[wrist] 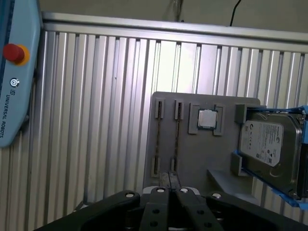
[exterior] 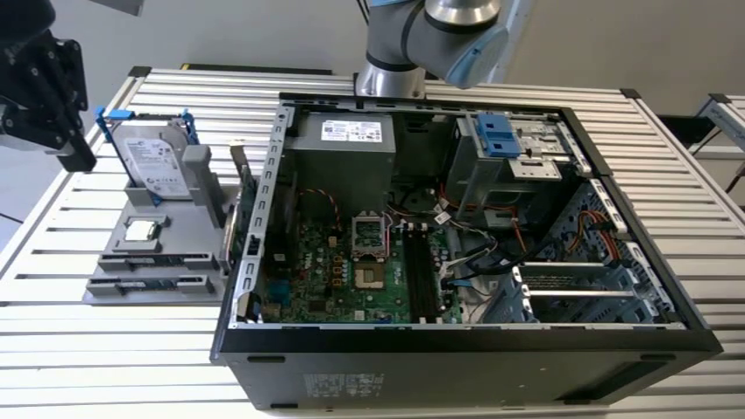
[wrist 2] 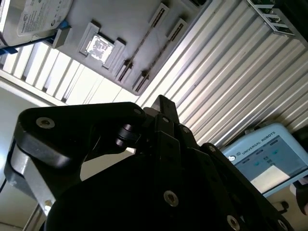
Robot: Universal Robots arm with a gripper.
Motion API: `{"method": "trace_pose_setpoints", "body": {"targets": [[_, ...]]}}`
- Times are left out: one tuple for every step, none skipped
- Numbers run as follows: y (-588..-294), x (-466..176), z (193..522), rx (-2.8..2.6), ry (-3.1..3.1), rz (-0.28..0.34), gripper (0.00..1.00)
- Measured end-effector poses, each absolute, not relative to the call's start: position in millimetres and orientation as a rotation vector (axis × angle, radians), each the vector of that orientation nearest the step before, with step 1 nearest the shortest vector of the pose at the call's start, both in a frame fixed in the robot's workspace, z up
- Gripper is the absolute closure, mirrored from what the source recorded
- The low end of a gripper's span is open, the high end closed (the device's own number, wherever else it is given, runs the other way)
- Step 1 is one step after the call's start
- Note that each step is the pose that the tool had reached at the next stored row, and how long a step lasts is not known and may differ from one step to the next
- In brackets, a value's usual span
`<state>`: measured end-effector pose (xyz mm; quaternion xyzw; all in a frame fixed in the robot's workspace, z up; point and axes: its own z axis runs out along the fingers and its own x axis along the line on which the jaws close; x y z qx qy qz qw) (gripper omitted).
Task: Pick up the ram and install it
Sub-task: 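Pick up the ram and move it above insertion slot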
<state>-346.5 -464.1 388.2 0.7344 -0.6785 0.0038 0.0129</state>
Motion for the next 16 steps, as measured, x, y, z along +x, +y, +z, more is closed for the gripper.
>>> {"method": "trace_pose_setpoints", "body": {"targets": [[-464.1, -346.5, 388.0, 2.29, -2.115, 0.01, 1.0], [-464.1, -346.4, 387.8, 2.29, -2.116, 0.008, 1.0], [-464.2, -346.5, 387.6, 2.291, -2.117, 0.007, 1.0], [-464.1, -346.5, 387.4, 2.292, -2.118, 0.005, 1.0], [-464.2, -346.5, 387.2, 2.293, -2.118, 0.004, 1.0], [-464.2, -346.5, 387.1, 2.294, -2.119, 0.002, 1.0], [-464.1, -346.5, 387.0, 2.294, -2.119, 0.001, 1.0], [-464.1, -346.5, 386.9, 2.294, -2.12, 0.0, 1.0], [-464.2, -346.5, 386.8, 2.295, -2.12, 0.0, 1.0], [-464.2, -346.5, 386.8, 2.295, -2.12, 0.0, 1.0], [-464.2, -346.5, 386.8, 2.295, -2.12, 0.0, 1.0], [-464.2, -346.5, 386.8, 2.295, -2.12, 0.0, 1.0], [-464.2, -346.5, 386.8, 2.295, -2.12, 0.0, 1.0], [-464.2, -346.5, 386.8, 2.295, -2.12, 0.0, 1.0], [-464.2, -346.5, 386.9, 2.295, -2.12, 0.0, 1.0], [-464.2, -346.5, 386.8, 2.295, -2.12, 0.0, 1.0]]}}
